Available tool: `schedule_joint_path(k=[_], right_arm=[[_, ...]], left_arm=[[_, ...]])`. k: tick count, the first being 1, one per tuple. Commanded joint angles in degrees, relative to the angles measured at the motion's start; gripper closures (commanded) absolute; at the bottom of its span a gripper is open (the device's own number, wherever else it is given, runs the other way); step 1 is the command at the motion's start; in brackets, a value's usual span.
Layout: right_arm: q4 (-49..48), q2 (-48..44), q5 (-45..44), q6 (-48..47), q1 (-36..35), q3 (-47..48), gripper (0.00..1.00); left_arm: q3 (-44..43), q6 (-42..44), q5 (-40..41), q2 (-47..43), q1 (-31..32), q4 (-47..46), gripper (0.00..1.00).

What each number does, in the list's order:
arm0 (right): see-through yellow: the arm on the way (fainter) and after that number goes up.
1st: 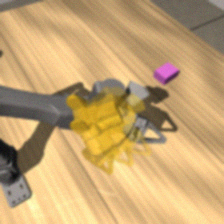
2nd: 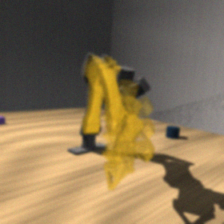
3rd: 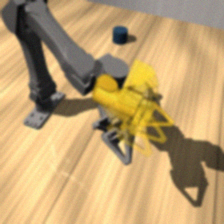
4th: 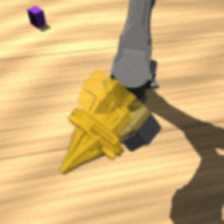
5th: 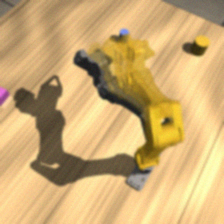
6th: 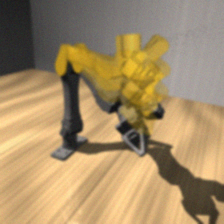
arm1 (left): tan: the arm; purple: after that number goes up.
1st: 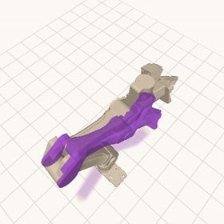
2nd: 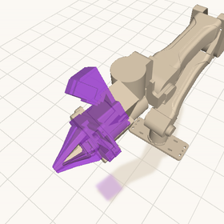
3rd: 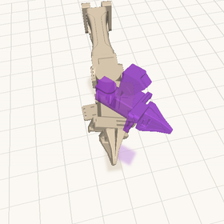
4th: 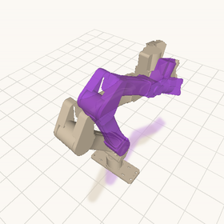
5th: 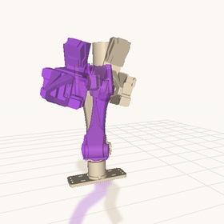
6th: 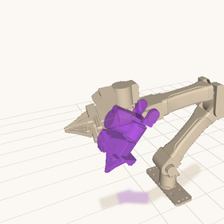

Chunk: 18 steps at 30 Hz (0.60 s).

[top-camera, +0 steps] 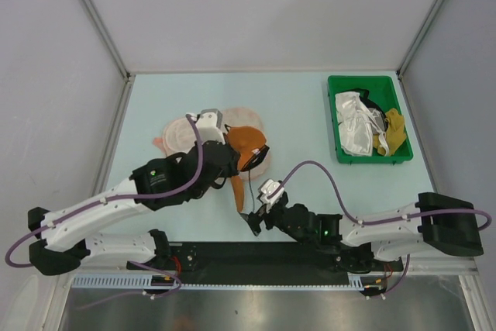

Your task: Place the bra in the laundry bag and zip it closed

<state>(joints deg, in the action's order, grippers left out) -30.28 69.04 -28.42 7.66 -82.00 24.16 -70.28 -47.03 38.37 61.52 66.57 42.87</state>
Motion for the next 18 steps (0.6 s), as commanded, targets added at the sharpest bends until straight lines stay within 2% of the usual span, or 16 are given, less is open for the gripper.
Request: schedule_joint_path(k=[1,5,8,10,11,13,14,16,17,18], right_arm=[[-14.89,3.29,-7.97,-2.65,0.87,4.40,0.10],[-18.05,6.54,-1.29,-2.83,1.05,6.59,0.11],[-17.53,9.26,-1.89,-1.17,0.87,8.09,0.11],[-17.97,10.41,-2.95,-0.28,1.40,8.88,0.16],[-18.40,10.77,-2.69,0.59,1.66,9.06,0.29],[-18.32,11.65,-0.85,1.48,2.54,9.85,0.47],[-17.80,11.91,-0.15,1.74,2.72,10.11,0.63],[-15.52,11.48,1.18,2.79,2.89,10.99,0.77],[-12.38,10.78,2.83,3.41,2.98,11.25,0.89],[-10.34,10.16,4.07,4.54,2.98,11.43,0.93]], left_arm=[[1.63,-3.77,0.21,-4.12,-0.30,1.60,1.00],[2.34,-5.00,1.00,-6.06,-0.30,2.83,1.00],[2.25,-5.36,1.18,-6.50,-0.30,3.45,1.00],[2.17,-5.36,0.74,-6.41,-0.30,3.45,1.00],[2.25,-5.71,0.74,-6.41,-0.21,3.45,1.00],[2.25,-5.97,1.00,-6.23,-0.29,3.62,1.00],[2.17,-6.15,1.70,-6.15,-0.21,4.14,1.00],[2.17,-6.85,2.76,-6.32,-0.30,4.76,1.00],[2.25,-6.85,4.33,-6.32,-0.21,5.20,1.00],[2.43,-6.42,5.04,-6.50,-0.29,5.29,1.00]])
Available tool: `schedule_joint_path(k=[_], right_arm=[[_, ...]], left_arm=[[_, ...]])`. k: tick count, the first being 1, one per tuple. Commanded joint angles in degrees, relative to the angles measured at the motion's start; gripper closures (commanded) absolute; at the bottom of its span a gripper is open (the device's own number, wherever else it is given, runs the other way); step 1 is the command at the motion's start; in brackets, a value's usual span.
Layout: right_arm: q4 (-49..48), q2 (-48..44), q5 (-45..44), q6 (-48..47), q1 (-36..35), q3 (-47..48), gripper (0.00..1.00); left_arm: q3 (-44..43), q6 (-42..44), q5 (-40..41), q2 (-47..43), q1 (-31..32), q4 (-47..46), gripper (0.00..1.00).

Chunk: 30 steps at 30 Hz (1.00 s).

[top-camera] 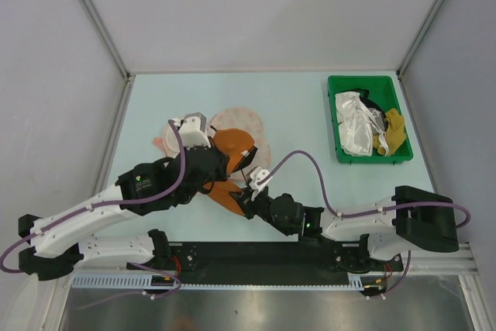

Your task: Place the bra in the laundry bag and zip it closed

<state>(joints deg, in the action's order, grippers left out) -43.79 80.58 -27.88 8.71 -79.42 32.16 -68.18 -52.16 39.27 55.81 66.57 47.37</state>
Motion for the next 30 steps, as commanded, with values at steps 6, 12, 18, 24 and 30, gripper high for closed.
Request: schedule_joint_path(k=[6,12,18,24,30], right_arm=[[20.31,-7.97,18.10,13.85,0.84,4.31,1.00],[22.35,-12.54,35.16,29.76,4.26,-1.56,1.00],[19.27,-19.21,40.80,44.53,9.54,-16.39,1.00],[18.62,-31.58,42.29,56.41,13.50,-30.21,0.96],[39.88,-46.44,40.80,55.89,15.43,-29.61,0.89]], left_arm=[[-0.90,4.08,8.28,4.91,-0.21,2.81,0.99],[-3.97,7.07,8.46,16.93,-0.12,2.20,0.91],[-7.22,10.06,7.67,30.04,-0.03,-1.40,0.90],[-14.33,14.45,2.14,44.28,-0.12,-5.80,0.77],[-21.19,21.48,-5.24,48.08,-0.03,-6.42,0.16]])
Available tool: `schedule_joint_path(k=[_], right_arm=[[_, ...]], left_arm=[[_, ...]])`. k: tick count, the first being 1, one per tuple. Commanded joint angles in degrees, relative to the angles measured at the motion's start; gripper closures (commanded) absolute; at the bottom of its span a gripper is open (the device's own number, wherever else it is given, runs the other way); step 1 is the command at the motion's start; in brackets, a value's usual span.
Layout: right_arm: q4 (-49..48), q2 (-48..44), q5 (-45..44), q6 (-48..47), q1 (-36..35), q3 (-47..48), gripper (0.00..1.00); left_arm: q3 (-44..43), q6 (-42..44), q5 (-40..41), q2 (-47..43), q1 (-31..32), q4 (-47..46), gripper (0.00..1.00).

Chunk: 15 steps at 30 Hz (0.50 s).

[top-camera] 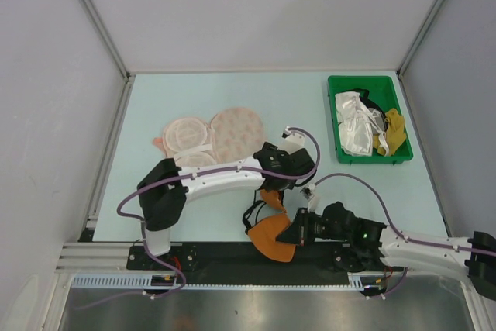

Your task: Place the bra in the laundry bag and zip it closed

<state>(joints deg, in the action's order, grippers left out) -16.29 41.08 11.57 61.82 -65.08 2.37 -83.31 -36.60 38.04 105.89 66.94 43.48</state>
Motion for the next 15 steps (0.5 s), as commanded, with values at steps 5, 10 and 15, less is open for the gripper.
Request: schedule_joint_path(k=[5,10,15], right_arm=[[24.37,-13.30,1.35,4.62,2.24,0.09,0.73],[29.92,-16.38,-0.94,2.96,3.29,0.35,0.66],[29.82,-13.31,-0.23,2.08,4.43,0.87,0.64]], left_arm=[[-3.19,9.96,-11.57,-14.26,-0.58,-3.84,0.01],[6.13,13.05,-22.13,-26.86,-1.63,-7.62,0.00],[19.11,3.58,-26.86,-36.70,-5.75,-12.44,0.02]])
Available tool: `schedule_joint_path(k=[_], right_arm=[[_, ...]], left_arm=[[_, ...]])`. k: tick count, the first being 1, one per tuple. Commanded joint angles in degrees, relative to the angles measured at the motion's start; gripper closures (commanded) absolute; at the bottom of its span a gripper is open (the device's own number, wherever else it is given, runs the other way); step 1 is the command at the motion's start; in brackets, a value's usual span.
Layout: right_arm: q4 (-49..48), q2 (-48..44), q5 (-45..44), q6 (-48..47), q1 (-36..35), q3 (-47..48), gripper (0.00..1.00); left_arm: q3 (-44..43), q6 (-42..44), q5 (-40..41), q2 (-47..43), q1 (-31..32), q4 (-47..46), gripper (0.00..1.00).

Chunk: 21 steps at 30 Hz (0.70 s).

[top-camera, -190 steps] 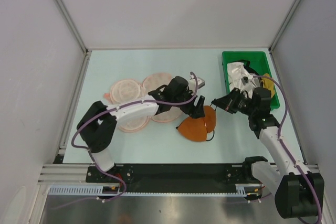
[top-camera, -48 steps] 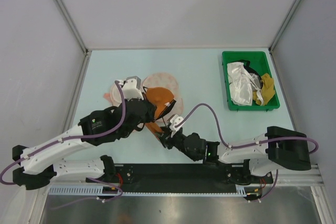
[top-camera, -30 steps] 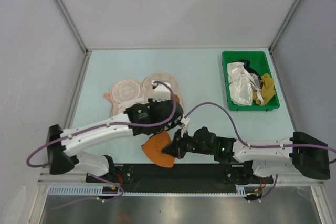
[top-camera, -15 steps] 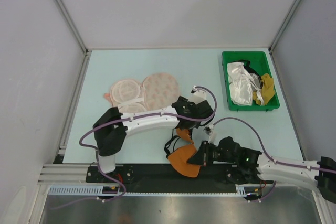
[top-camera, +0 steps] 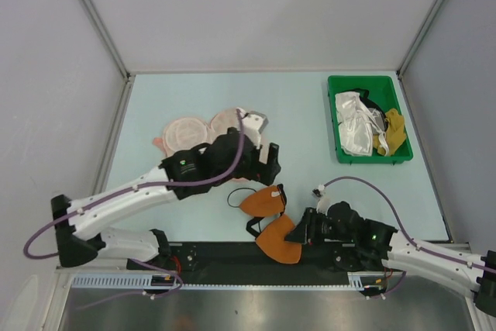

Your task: Place the bra in the laundry bag and zip it closed

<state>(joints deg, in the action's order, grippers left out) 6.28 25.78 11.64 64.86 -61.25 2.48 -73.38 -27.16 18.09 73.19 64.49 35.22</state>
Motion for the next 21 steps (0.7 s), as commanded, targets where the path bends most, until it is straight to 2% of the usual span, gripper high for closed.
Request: schedule_joint_path(k=[1,3,5,8,9,11,12,15,17,21], right_arm=[[8.12,2.60,-0.74,-1.31,0.78,1.47,0.61],[10.40,4.27,-1.96,-2.89,0.78,3.74,0.51],[10.85,5.15,-2.23,-3.95,0.79,4.46,0.47],[10.33,6.21,-1.71,-3.87,0.79,3.68,0.50],[10.24,6.12,-1.45,-3.17,0.79,3.32,0.54],[11.03,5.51,-1.62,-2.81,0.78,2.53,0.55],[12.51,4.46,-2.23,-2.72,0.79,2.53,0.56],[14.81,2.70,-4.07,-2.55,0.70,2.88,0.61],[14.46,1.47,-4.52,-2.11,0.79,2.27,0.62],[13.93,1.64,-5.05,-1.23,0.87,1.21,0.63]], left_arm=[[11.05,-7.11,-9.53,-4.54,-3.84,-4.98,0.03],[15.35,-8.08,-12.01,-4.72,-4.72,-7.08,0.05],[17.13,-6.34,-15.86,-3.32,-5.07,-8.41,0.07],[17.93,-1.33,-19.56,-0.78,-6.13,-12.45,0.09],[17.32,0.07,-20.36,-0.07,-6.74,-14.20,0.09],[14.00,6.48,-21.42,3.51,-6.92,-15.53,0.08],[11.27,10.59,-20.73,5.89,-7.01,-12.32,0.07],[3.08,14.84,-16.09,13.98,-7.36,-6.23,0.04],[0.10,14.50,-16.41,18.72,-8.84,-3.25,0.04],[2.63,11.52,-20.08,21.37,-10.96,-6.48,0.02]])
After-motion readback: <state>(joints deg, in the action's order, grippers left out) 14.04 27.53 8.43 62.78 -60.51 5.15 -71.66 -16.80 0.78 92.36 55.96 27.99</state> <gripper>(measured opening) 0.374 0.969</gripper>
